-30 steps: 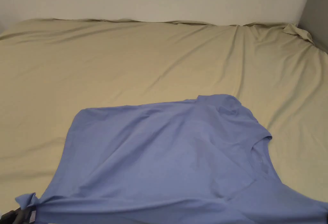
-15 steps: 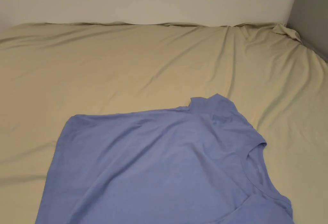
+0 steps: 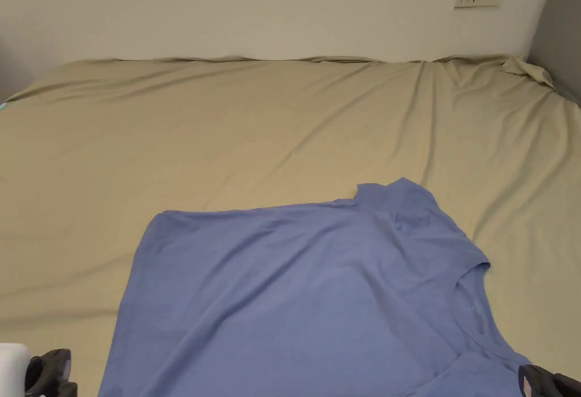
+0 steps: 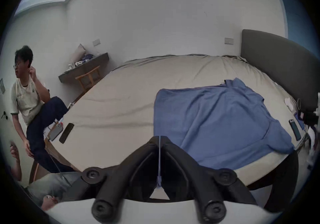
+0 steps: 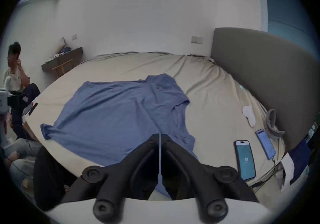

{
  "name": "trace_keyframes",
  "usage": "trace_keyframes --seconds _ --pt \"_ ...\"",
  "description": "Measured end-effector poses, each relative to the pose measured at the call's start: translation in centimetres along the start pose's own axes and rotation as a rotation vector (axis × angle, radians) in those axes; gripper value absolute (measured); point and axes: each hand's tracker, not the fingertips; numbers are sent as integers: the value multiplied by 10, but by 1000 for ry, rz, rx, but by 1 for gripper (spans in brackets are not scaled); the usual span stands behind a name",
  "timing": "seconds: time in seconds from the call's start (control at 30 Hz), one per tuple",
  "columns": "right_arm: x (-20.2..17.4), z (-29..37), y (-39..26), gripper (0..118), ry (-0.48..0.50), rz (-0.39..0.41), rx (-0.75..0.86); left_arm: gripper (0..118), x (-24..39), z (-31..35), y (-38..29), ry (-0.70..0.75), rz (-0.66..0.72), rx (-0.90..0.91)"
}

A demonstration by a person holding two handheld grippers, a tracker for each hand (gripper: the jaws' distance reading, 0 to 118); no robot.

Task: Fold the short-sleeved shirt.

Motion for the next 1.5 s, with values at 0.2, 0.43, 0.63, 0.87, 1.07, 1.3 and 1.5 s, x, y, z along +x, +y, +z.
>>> trace_keyframes --seconds 0.2,0.43,0.63,0.87,1.07,1.3,1.5 --pt "-1 3 0 4 11 -10 11 1 3 -10 -13 -19 -14 -79" --pt "-5 -3 -4 4 45 -9 -19 118 -15 -65 -67 -31 83 -270" --pt "-17 -13 -9 4 72 -6 -63 118 -16 -107 -80 -6 109 -360" --pt "-16 -21 -18 4 69 -11 -121 5 -22 -132 -88 -52 205 -427" --pt "4 -17 -26 4 44 -53 -147 5 -9 -117 -70 -85 163 -398" --pt "28 -22 -42 117 3 -70 -230 5 -15 -109 -65 -75 159 -378" --pt "31 -75 -66 118 -34 -108 -426 5 -10 -111 -63 -74 162 -388"
